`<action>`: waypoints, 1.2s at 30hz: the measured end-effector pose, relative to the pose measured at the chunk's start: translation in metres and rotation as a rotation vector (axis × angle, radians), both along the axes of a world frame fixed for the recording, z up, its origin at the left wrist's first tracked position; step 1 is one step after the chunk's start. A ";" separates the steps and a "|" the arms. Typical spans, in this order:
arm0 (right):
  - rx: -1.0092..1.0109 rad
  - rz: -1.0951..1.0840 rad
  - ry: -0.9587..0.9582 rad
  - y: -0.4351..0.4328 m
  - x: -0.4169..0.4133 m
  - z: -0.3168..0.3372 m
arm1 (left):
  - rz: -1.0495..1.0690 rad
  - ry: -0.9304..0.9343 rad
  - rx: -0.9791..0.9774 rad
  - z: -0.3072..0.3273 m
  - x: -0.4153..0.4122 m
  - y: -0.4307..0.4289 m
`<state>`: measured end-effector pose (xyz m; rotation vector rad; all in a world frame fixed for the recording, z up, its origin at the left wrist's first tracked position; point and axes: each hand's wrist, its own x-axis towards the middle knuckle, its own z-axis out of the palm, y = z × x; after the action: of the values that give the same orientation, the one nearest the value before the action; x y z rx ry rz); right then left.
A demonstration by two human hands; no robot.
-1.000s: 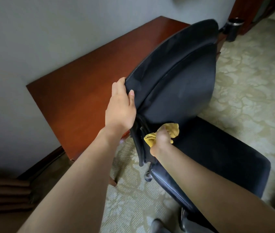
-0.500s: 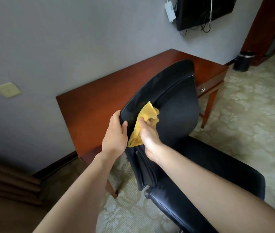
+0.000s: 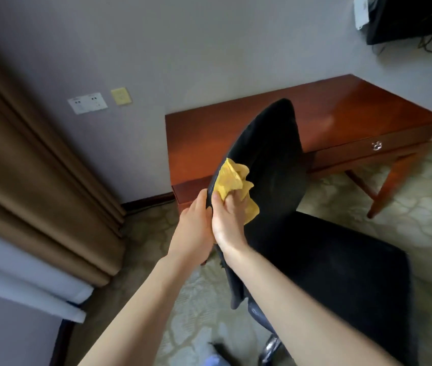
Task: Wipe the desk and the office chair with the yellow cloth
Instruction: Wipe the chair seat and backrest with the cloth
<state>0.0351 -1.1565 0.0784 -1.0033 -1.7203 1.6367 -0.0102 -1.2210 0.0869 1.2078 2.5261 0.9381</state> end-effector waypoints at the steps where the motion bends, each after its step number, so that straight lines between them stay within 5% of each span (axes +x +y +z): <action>1: 0.045 -0.025 0.011 -0.012 0.010 -0.001 | -0.024 0.036 -0.014 0.004 0.013 -0.012; 7: 0.109 0.016 0.132 -0.048 0.090 -0.002 | -0.261 0.263 0.023 0.028 0.075 -0.067; 16: 0.466 -0.002 -0.345 -0.041 0.161 0.040 | -0.664 0.831 -0.518 0.048 0.170 -0.077; 21: 0.638 0.057 -0.580 -0.038 0.203 0.055 | -0.847 0.820 -0.361 0.052 0.194 -0.096; 26: 0.568 0.033 -0.462 -0.040 0.263 0.054 | -0.949 0.622 -0.064 0.061 0.167 -0.078; 30: 0.524 -0.218 -0.474 -0.048 0.318 0.048 | -0.803 0.480 0.120 0.065 0.129 -0.047; 36: 0.537 -0.555 -0.563 -0.044 0.375 0.035 | -0.706 0.534 -0.176 0.060 0.097 -0.004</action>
<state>0.4098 -1.2005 0.1137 -1.5584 -1.8343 0.5224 0.0868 -1.2248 0.1472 2.2849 2.1215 0.2343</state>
